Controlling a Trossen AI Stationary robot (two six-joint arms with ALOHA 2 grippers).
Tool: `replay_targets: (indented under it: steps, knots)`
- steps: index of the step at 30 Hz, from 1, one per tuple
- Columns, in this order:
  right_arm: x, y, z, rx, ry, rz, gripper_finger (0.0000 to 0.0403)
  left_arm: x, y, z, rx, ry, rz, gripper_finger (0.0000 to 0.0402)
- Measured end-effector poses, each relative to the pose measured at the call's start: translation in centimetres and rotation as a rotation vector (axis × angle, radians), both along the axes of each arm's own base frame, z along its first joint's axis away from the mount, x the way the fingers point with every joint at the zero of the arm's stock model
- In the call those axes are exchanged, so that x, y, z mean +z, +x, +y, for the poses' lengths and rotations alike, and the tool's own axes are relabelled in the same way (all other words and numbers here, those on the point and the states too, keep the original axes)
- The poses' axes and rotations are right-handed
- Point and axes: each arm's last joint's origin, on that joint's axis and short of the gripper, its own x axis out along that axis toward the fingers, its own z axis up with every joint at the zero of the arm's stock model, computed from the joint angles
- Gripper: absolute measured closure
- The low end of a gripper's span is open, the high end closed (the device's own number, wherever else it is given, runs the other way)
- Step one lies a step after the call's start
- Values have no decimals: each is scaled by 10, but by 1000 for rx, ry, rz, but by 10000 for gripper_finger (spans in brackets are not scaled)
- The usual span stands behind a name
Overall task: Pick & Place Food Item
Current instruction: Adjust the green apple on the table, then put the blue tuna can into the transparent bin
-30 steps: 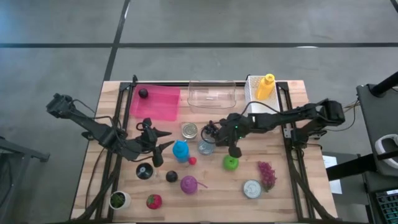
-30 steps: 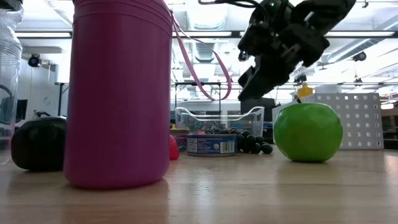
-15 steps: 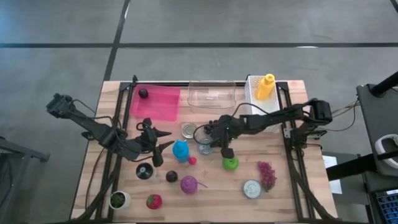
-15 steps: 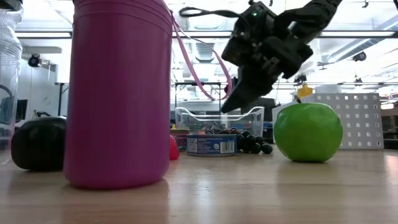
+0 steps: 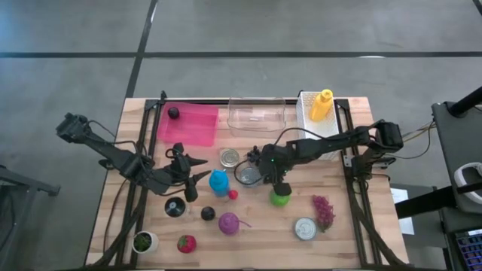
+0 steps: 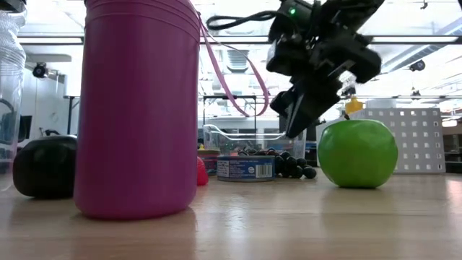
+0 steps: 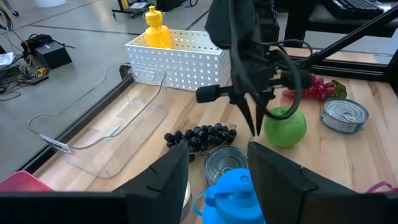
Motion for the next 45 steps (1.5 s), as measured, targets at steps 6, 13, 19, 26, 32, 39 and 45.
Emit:
replay_targets:
  steps: [6,13,19,26,32,39,45]
  knots:
    - [2,-12,13,45,7,35,381,0,0,0,0,1,1,233]
    - [-2,-20,28,120,-7,112,381,0,0,0,0,0,1,231]
    - [2,-32,35,147,-16,176,381,0,0,0,0,1,1,233]
    - [14,-25,37,162,-45,79,381,-2,0,0,0,3,6,231]
    - [25,-1,36,75,-122,-142,381,-4,-1,0,0,5,9,233]
    - [4,11,36,81,-133,-132,381,-3,0,0,0,3,6,232]
    - [-2,14,27,16,-205,-111,381,-3,0,0,1,3,6,232]
